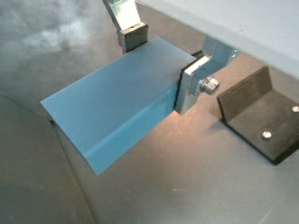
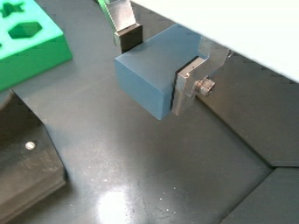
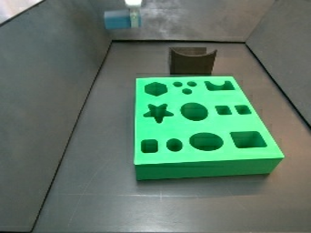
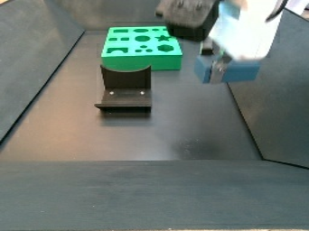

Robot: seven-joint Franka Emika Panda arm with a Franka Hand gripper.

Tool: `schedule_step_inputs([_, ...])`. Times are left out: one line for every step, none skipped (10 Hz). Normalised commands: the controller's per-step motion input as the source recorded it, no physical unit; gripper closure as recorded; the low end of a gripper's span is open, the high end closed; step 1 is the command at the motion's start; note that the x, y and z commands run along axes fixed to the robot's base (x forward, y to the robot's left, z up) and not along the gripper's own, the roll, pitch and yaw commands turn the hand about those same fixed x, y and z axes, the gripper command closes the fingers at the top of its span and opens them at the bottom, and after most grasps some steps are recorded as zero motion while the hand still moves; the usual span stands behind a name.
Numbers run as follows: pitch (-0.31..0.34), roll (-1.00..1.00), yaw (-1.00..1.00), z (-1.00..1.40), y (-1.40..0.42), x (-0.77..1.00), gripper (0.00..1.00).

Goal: Pick up the rectangle object. Move up. Place the rectangle object on the fixture. Regrasp the rectangle object. Move to above the board. Insert the rectangle object.
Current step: Place the rectangle object on the fixture.

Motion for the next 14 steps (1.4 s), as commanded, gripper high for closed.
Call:
schedule_step_inputs([0.062, 0.08, 0.0, 0.98, 0.0, -0.03, 1.0])
schedule_step_inputs([0.067, 0.09, 0.0, 0.84, 0.0, -0.03, 1.0])
schedule_step_inputs([0.071, 0.09, 0.01, 0.69, 0.0, -0.02, 1.0])
schedule_step_inputs([0.078, 0.08, 0.01, 0.5, 0.0, -0.01, 1.0])
schedule_step_inputs([0.082, 0.07, 0.02, 0.35, 0.0, 0.0, 1.0])
schedule_step_inputs([-0.025, -0.04, 1.0, -0.18, -0.56, 1.0, 1.0])
schedule_step_inputs([-0.021, -0.04, 1.0, -0.22, -0.56, 1.0, 1.0])
schedule_step_inputs([-0.024, -0.04, 1.0, -0.22, -0.52, 1.0, 1.0])
schedule_step_inputs([-0.027, -0.05, 1.0, -0.18, -0.44, 1.0, 1.0])
schedule_step_inputs([-0.029, -0.05, 1.0, -0.17, -0.42, 1.0, 1.0])
schedule_step_inputs([-0.032, -0.06, 1.0, -0.17, -0.38, 1.0, 1.0])
schedule_step_inputs([-0.034, -0.06, 1.0, -0.16, -0.35, 1.0, 1.0])
schedule_step_inputs([-0.037, -0.07, 1.0, -0.15, -0.32, 1.0, 1.0])
schedule_step_inputs([-0.038, -0.08, 1.0, -0.14, -0.29, 1.0, 1.0])
